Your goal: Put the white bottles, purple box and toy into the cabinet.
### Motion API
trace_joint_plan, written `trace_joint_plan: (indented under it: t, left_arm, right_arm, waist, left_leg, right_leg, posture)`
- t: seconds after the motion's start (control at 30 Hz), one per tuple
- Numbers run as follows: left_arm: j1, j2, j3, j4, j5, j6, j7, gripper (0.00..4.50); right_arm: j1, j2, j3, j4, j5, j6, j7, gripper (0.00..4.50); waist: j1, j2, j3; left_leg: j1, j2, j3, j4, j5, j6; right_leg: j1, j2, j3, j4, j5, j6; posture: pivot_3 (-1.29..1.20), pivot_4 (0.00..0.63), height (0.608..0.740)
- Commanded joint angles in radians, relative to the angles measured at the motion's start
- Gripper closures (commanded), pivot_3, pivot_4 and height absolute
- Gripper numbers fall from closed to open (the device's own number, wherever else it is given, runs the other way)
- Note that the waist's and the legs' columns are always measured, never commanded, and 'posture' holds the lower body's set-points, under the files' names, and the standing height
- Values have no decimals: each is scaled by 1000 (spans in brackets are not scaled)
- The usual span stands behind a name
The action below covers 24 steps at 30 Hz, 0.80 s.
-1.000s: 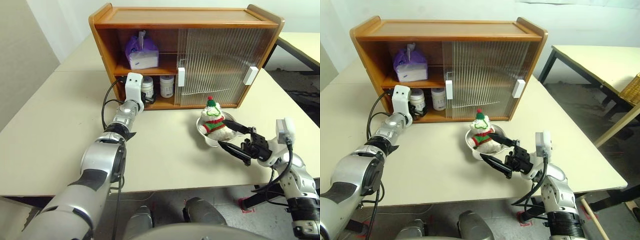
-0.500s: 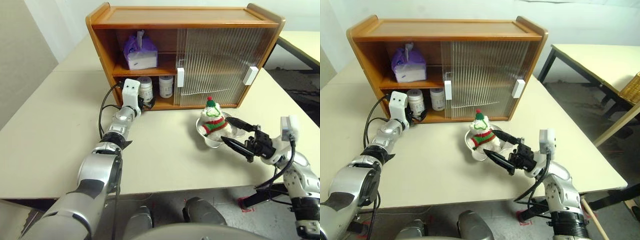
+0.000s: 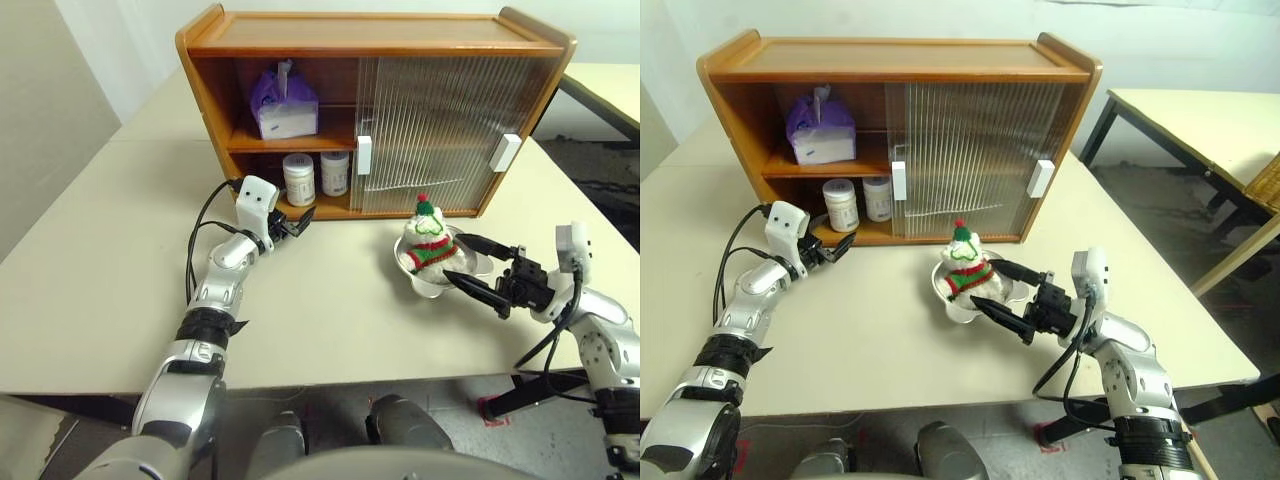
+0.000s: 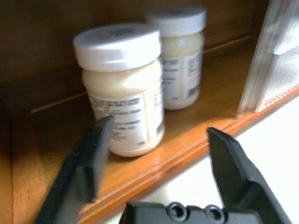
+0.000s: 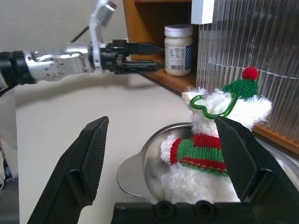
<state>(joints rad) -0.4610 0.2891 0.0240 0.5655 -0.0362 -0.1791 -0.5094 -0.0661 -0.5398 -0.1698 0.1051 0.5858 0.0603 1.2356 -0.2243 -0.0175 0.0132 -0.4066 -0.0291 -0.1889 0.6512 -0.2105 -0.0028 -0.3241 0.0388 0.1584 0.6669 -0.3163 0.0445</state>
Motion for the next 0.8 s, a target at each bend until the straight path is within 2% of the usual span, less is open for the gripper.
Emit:
trace_joint_plan:
  t: [0.03,0.2,0.3,0.5,0.7,0.8]
  left_arm:
    - [41,-7,-22,-98,-28,18,-41,1701]
    - [50,-18,-96,-185,-19,-54,-122,3597]
    - [31,-27,-128,-194,-15,-103,-153,4468]
    - [-18,-57,-188,-178,-5,-175,-196,4468]
    - [-130,-117,-223,-64,39,-212,-168,4468]
    - [-180,-144,-229,-5,52,-227,-155,4468]
  right_arm:
    - [-12,1,4,13,-16,-18,5,0]
    - [-27,14,-16,33,16,-13,15,0]
    - [-25,10,-22,34,26,-2,22,0]
    - [-14,-11,-58,30,64,22,38,0]
    - [-11,-6,-71,33,61,23,34,0]
    - [-9,-3,-70,32,59,21,33,0]
  waist:
    - [5,0,0]
    - [25,0,0]
    - [35,0,0]
    - [46,0,0]
    - [48,0,0]
    - [45,0,0]
  left_leg:
    - [0,0,0,0,0,0]
    - [0,0,-1,0,-1,-1]
    - [0,1,-1,-1,-1,-2]
    - [0,1,-1,-2,-3,-2]
    - [0,1,-1,-1,-3,0]
    - [0,1,-1,-1,-4,1]
  right_leg:
    - [0,0,0,0,0,0]
    - [-1,-1,0,0,1,-2]
    - [-1,-1,0,0,3,-7]
    - [-1,-1,0,0,5,-12]
    - [-1,-1,0,0,4,-12]
    - [-1,-1,0,0,-1,-3]
  posture:
    - [-271,0,740]
    - [-257,0,740]
    - [-258,0,740]
    - [-261,0,740]
    - [-278,0,740]
    - [-278,0,740]
